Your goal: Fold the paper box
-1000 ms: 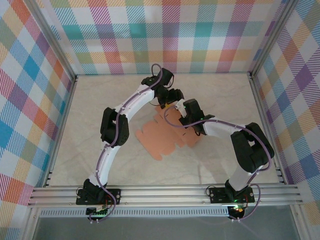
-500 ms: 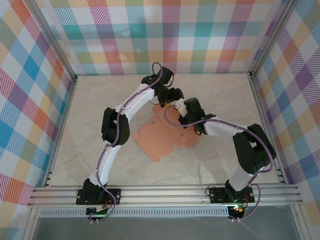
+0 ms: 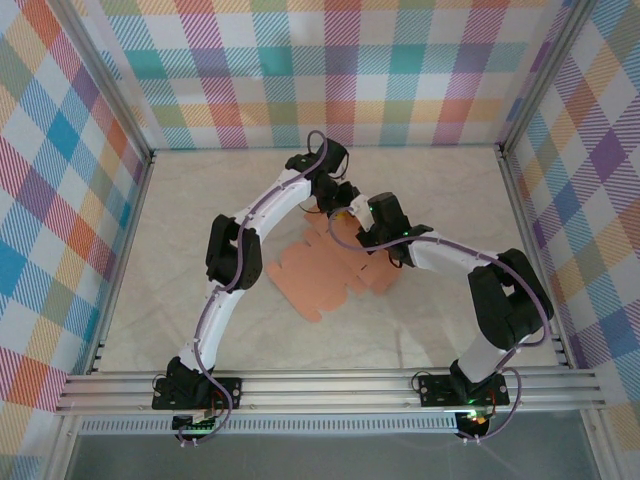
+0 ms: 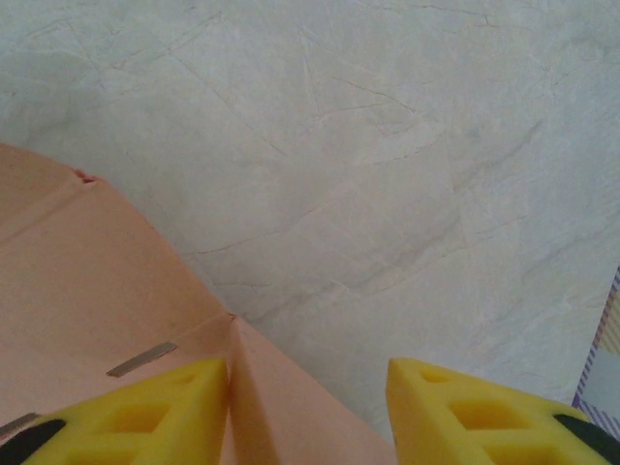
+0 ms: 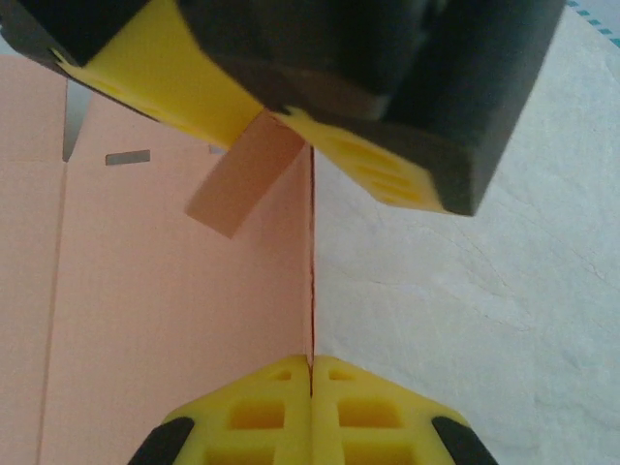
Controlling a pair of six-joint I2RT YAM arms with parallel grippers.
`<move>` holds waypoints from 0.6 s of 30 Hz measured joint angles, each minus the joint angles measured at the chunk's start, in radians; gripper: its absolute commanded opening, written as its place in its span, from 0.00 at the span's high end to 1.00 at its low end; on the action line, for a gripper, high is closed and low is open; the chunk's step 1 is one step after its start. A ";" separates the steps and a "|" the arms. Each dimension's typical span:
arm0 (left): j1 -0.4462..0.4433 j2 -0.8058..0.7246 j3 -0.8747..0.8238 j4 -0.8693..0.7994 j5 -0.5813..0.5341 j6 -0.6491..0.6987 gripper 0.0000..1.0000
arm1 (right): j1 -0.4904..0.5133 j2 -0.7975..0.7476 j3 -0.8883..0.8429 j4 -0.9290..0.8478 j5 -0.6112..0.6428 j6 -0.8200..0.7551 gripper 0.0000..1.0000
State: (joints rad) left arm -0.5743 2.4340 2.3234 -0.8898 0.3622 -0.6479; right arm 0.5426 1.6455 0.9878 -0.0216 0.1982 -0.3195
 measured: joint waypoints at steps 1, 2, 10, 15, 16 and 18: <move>0.000 0.000 0.000 0.000 0.001 -0.008 0.68 | 0.000 0.000 0.000 0.000 0.002 -0.003 1.00; 0.000 0.000 0.000 -0.001 0.003 -0.011 0.73 | 0.000 0.000 0.001 0.000 0.003 -0.003 1.00; 0.000 0.000 -0.002 0.003 0.012 -0.045 0.88 | -0.001 0.000 0.002 -0.006 0.002 -0.004 1.00; 0.000 0.000 -0.002 0.001 0.012 -0.049 0.60 | -0.001 0.000 0.004 -0.008 0.002 -0.004 1.00; 0.000 0.000 -0.002 0.001 0.012 -0.048 0.60 | -0.001 0.000 0.004 -0.008 0.002 -0.005 1.00; 0.000 0.000 -0.002 0.001 0.012 -0.047 0.70 | -0.001 0.000 0.004 -0.008 0.002 -0.005 1.00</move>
State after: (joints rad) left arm -0.5747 2.4340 2.3215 -0.8890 0.3744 -0.6952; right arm 0.5419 1.6455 0.9916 -0.0296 0.2001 -0.3241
